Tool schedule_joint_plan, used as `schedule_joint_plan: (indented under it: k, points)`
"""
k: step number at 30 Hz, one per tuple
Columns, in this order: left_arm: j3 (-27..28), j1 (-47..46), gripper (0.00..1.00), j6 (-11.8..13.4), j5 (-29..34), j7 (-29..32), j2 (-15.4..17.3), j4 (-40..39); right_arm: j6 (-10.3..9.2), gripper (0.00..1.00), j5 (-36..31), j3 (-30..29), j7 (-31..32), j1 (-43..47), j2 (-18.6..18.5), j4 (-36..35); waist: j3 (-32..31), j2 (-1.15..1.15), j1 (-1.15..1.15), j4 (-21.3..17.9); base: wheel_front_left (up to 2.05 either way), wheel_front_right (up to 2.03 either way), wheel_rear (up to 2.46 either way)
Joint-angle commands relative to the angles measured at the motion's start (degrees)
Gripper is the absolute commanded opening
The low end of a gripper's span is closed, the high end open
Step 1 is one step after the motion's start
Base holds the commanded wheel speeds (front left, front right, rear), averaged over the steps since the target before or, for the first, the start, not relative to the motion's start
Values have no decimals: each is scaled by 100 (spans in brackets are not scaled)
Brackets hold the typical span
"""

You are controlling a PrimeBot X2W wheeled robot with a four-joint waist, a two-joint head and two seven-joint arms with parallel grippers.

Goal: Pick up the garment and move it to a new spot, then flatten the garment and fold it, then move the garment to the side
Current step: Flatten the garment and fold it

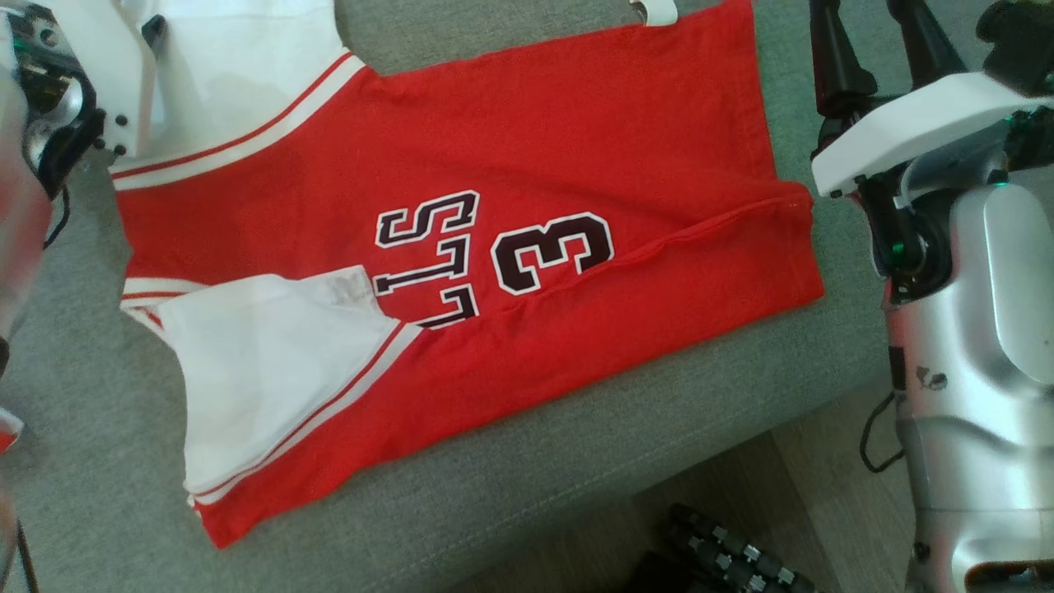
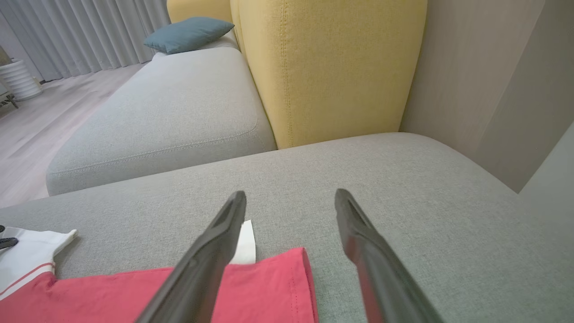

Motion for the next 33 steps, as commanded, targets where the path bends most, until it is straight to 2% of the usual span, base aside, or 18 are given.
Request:
schedule_joint_plan:
  k: [1,6,7,8,12,16,23,33]
  points:
    - [115,-346,100,7,-79,-32,133,-65,37,100,35,96,-38,-177,37,-252,29,0,0,-26,0,0,0]
    - [-73,-355,100,7,-302,89,30,16,37,100,18,92,-41,-186,39,-244,47,0,0,-50,0,0,0]
    - [-117,-338,12,7,-364,137,9,17,37,100,9,84,-42,-191,39,-228,37,0,0,-45,0,0,0]
    - [-157,-317,0,7,-436,196,-12,19,37,100,-1,72,-44,-198,40,-207,20,0,0,-35,0,0,0]
    - [-252,-285,0,7,-631,233,-68,-39,37,100,-37,3,-48,-222,40,-138,-43,0,0,42,0,0,0]
    - [-246,-295,0,7,-819,-36,-163,-80,37,100,-113,-128,-58,-255,12,0,-170,0,0,221,0,0,0]
    - [-384,-262,0,7,-967,-824,-477,-451,37,100,-136,-422,-111,-357,-199,446,-540,0,0,782,0,0,0]
    - [-471,7,0,42,-1061,-1415,-798,-997,37,100,-40,-753,-80,-434,-583,1267,-909,0,0,1481,0,0,0]
